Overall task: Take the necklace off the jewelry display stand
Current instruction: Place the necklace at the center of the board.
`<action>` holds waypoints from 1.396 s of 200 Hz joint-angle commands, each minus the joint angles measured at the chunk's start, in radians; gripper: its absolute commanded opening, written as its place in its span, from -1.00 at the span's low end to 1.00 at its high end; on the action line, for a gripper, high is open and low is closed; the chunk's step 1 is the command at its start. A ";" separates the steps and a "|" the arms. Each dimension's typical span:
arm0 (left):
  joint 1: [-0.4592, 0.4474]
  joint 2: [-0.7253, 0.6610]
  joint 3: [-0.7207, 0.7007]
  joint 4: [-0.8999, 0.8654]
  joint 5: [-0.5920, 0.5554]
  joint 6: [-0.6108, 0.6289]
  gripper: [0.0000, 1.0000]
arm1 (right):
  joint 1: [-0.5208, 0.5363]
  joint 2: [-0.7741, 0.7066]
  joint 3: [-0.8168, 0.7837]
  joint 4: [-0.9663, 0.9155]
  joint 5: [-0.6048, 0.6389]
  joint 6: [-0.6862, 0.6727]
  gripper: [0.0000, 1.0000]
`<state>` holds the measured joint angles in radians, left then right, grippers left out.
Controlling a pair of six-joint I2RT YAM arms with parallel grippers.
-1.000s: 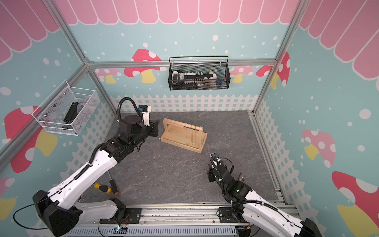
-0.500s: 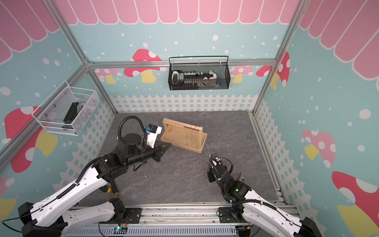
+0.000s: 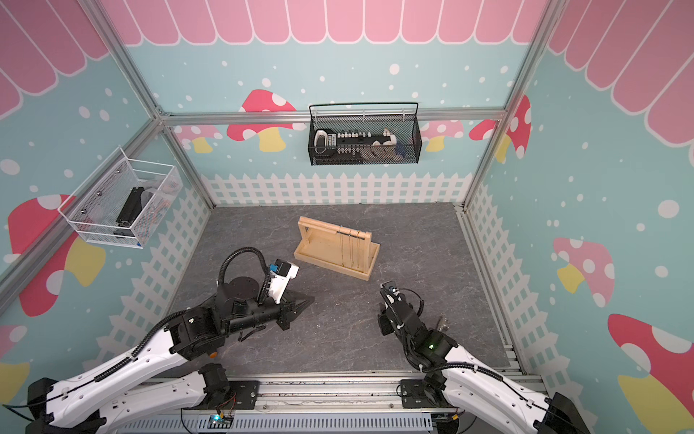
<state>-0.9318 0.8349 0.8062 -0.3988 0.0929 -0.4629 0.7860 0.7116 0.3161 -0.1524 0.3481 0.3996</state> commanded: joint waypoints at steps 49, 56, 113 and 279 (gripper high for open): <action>-0.022 -0.081 -0.090 0.049 0.038 -0.067 -0.99 | -0.004 -0.104 -0.036 0.018 -0.019 -0.009 -0.38; -0.026 -0.084 -0.098 0.055 0.041 -0.071 -0.99 | -0.004 -0.116 -0.038 0.016 -0.016 -0.006 -0.38; -0.069 -0.104 -0.146 0.077 0.027 -0.095 -1.00 | -0.004 -0.139 -0.047 0.018 -0.012 -0.007 -0.38; -0.081 0.031 -0.207 0.108 -0.266 -0.056 -1.00 | -0.004 -0.184 -0.058 0.002 -0.025 0.002 -0.38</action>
<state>-1.0096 0.8253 0.5831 -0.2836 -0.0490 -0.5419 0.7860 0.5369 0.2729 -0.1493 0.3229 0.3943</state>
